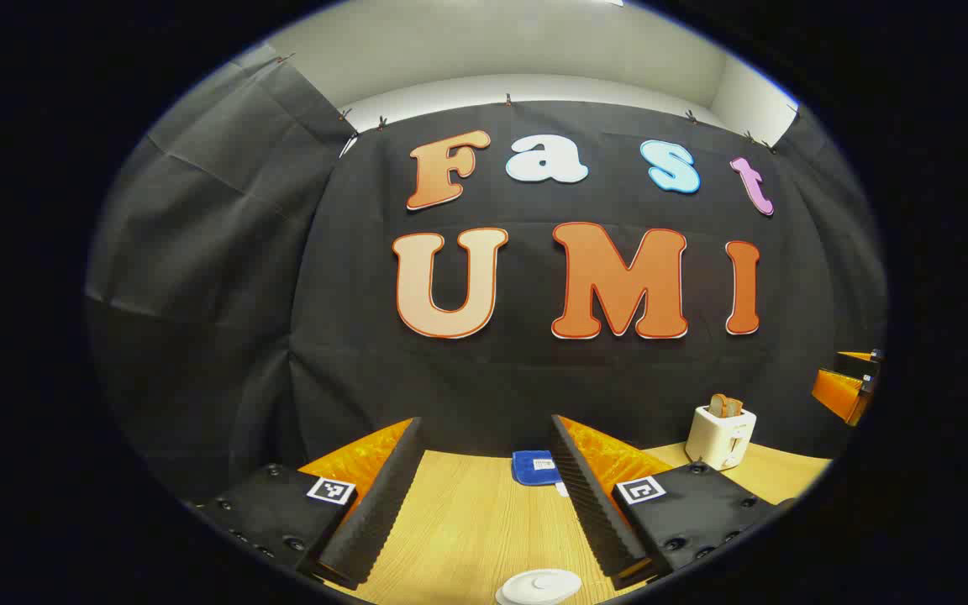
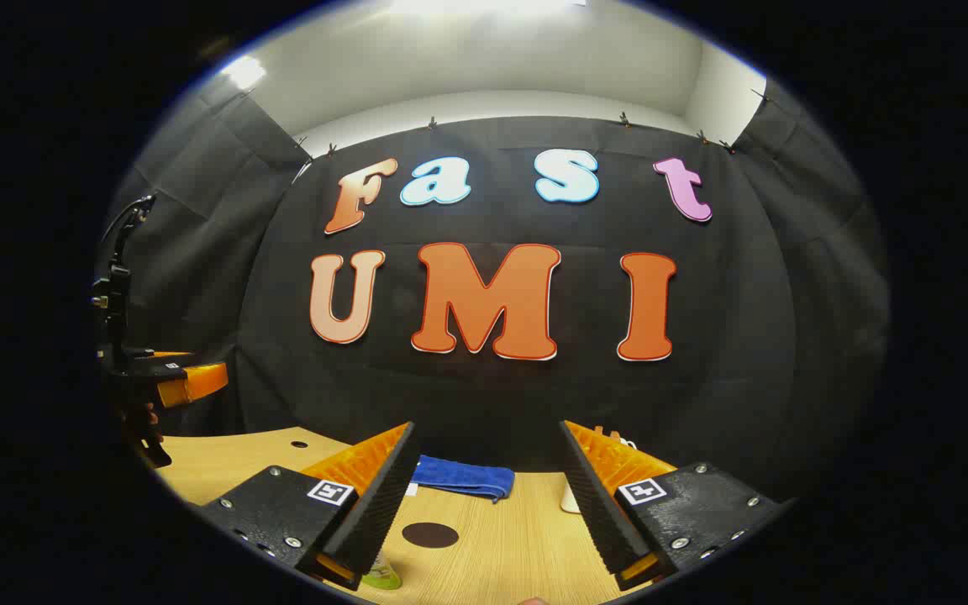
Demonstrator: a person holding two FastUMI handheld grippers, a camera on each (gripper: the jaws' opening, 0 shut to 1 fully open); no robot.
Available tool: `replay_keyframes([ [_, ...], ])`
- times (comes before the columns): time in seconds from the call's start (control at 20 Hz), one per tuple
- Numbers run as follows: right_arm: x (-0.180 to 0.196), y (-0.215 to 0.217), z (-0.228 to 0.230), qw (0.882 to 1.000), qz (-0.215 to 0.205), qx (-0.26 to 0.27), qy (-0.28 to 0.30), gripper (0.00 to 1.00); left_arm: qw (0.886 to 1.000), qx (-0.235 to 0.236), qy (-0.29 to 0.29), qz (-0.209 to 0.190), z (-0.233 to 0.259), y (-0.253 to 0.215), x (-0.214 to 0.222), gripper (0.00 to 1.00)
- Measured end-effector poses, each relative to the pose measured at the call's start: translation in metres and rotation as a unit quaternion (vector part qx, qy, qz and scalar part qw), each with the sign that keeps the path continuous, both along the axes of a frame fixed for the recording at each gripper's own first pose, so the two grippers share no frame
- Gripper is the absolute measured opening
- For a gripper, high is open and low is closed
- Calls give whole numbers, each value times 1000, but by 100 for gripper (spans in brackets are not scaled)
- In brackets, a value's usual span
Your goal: Open the teacup lid with one hand, grasp the water bottle and pour water into the teacup with the other hand; after pouring, place the water bottle on the coaster and then close the teacup lid.
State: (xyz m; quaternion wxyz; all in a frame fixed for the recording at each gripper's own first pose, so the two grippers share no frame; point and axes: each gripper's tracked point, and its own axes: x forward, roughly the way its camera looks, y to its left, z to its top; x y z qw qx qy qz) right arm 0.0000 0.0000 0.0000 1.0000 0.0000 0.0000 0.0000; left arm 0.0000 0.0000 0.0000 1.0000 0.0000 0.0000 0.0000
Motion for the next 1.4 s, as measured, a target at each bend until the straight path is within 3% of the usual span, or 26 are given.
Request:
replay_keyframes([
  [0.85, -4, 3, -1, 1000, 9, 3, -4, 98, 1000, 12, 4, -9, -4, -6, -3, 96],
  [1.4, -13, 16, -24, 999, 40, 12, 4, 99, 999, 13, 21, -42, -34, -23, -8, 97],
])
